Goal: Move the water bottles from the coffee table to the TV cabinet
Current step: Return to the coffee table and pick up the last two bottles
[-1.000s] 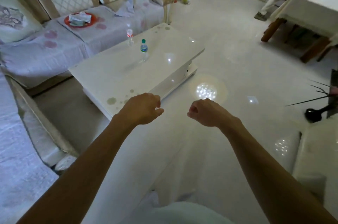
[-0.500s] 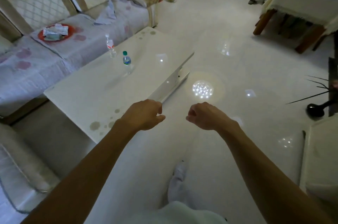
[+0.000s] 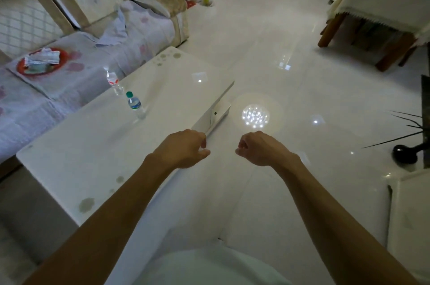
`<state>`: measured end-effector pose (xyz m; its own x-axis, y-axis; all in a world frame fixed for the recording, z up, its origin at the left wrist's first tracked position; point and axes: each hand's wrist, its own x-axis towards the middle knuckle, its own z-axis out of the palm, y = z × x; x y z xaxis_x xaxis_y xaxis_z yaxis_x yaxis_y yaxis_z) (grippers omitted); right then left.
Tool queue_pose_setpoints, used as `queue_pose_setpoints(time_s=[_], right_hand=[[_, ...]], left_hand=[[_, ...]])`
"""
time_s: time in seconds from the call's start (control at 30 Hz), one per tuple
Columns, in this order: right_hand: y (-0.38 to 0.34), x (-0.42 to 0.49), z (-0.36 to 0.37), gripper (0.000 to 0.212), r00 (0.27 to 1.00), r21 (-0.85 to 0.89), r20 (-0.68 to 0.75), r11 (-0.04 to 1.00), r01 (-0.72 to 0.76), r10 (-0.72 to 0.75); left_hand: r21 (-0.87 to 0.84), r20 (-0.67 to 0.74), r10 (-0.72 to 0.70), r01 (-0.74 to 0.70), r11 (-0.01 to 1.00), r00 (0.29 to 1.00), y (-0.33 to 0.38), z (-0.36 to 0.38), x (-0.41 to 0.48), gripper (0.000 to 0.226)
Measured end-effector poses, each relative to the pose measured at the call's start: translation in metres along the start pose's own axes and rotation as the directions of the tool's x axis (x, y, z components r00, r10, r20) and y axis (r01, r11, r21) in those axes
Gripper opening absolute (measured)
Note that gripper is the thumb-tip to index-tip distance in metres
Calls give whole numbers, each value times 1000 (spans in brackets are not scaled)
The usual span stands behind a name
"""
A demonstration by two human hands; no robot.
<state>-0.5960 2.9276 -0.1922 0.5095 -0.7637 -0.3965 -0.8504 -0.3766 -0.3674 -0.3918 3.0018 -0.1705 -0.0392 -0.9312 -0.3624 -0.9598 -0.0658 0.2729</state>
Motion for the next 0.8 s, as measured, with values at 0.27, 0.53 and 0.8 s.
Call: queue_pose_setpoints(time_s=[0.27,0.53,0.8], right_hand=[[37,82,-37,36,1000,-42,23,999,-5,6],[71,194,-97,36,997,-89,49,995,-47,51],[93,302,-171,36,997,-83,38,994,-70,73]], left_hand=[[34,17,-2,2,999,1000,-2,-27,95,37],[-7,22,20,-20,1000,1000,-19,-66,231,38],[-11,52,79,-79,997,995,-24,-121,359,37]])
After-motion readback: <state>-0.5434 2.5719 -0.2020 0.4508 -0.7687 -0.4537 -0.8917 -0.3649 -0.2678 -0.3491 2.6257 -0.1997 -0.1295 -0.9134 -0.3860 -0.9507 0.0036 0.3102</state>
